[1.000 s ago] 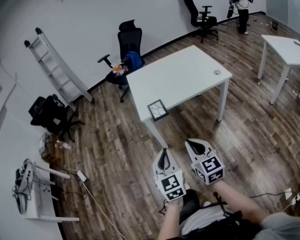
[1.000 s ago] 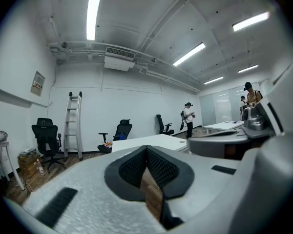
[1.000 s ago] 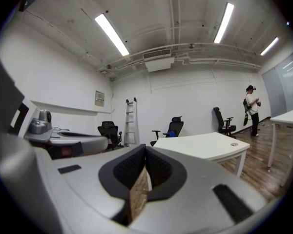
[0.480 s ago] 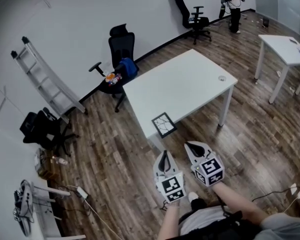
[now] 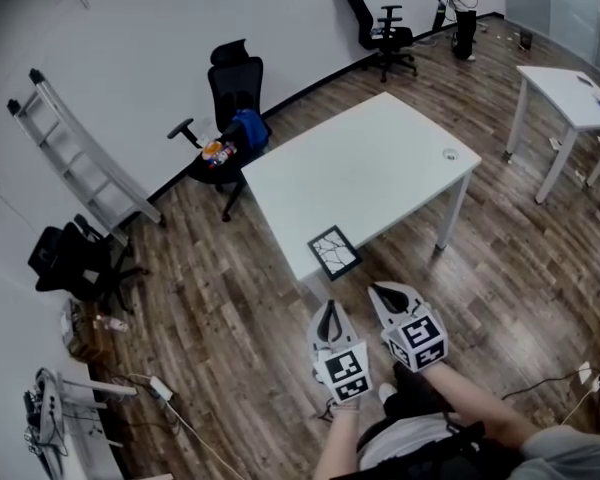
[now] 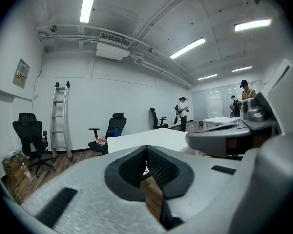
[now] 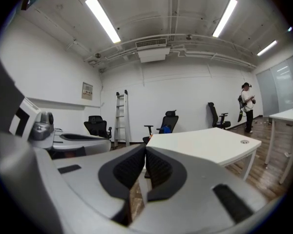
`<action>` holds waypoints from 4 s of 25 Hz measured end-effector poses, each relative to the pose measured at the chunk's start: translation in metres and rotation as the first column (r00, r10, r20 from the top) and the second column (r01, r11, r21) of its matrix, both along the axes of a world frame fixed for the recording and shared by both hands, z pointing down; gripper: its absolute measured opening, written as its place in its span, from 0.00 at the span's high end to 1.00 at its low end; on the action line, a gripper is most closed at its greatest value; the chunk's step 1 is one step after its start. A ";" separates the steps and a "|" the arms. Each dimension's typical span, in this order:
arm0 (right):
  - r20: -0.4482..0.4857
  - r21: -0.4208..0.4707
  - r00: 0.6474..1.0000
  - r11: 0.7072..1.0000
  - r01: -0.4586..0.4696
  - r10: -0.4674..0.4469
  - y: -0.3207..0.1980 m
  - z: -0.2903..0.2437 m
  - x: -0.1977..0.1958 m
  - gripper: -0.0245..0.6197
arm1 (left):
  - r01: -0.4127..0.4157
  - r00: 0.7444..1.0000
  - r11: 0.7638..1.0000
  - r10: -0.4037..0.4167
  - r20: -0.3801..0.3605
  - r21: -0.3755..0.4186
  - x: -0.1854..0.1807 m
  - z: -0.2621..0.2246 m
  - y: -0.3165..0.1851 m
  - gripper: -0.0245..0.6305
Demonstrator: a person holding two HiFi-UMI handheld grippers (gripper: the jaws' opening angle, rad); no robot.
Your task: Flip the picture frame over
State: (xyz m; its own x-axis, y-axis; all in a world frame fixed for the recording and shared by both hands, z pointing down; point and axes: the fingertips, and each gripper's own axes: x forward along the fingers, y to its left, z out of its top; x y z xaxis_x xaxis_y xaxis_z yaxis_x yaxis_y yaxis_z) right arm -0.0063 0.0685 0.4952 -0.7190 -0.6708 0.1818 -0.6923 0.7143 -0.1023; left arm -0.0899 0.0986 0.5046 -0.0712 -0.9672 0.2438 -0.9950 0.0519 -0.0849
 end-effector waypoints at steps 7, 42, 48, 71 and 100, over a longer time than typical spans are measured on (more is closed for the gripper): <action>-0.044 -0.024 0.999 0.999 0.027 -0.028 -0.040 0.020 -0.014 0.95 | 0.038 0.999 0.999 -0.038 -0.014 -0.038 -0.016 0.022 -0.036 0.96; -0.198 -0.403 0.943 0.899 0.172 -0.269 -0.213 0.181 -0.055 0.89 | -0.028 0.834 0.857 -0.264 -0.485 -0.515 -0.074 0.200 -0.159 0.73; -0.168 -0.456 0.955 0.878 0.146 -0.246 -0.214 0.198 -0.058 0.89 | -0.121 0.771 0.850 -0.244 -0.588 -0.512 -0.068 0.216 -0.163 0.73; 0.103 -0.616 0.968 0.750 0.241 -0.227 -0.206 0.200 -0.056 0.78 | -0.255 0.608 0.829 -0.263 -0.749 -0.498 -0.077 0.221 -0.171 0.84; 0.252 -0.778 0.951 0.546 0.310 -0.180 -0.200 0.179 -0.067 0.84 | -0.238 0.830 0.782 -0.144 -0.538 -0.576 -0.081 0.206 -0.203 0.82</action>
State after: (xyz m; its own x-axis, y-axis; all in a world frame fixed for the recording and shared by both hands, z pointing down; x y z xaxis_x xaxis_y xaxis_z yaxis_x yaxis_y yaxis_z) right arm -0.0732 -0.1315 0.6737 -0.8910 -0.0878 0.4455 -0.4372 0.4310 -0.7894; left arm -0.1709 -0.1046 0.7108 0.2940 -0.5978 0.7458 -0.8813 0.1325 0.4536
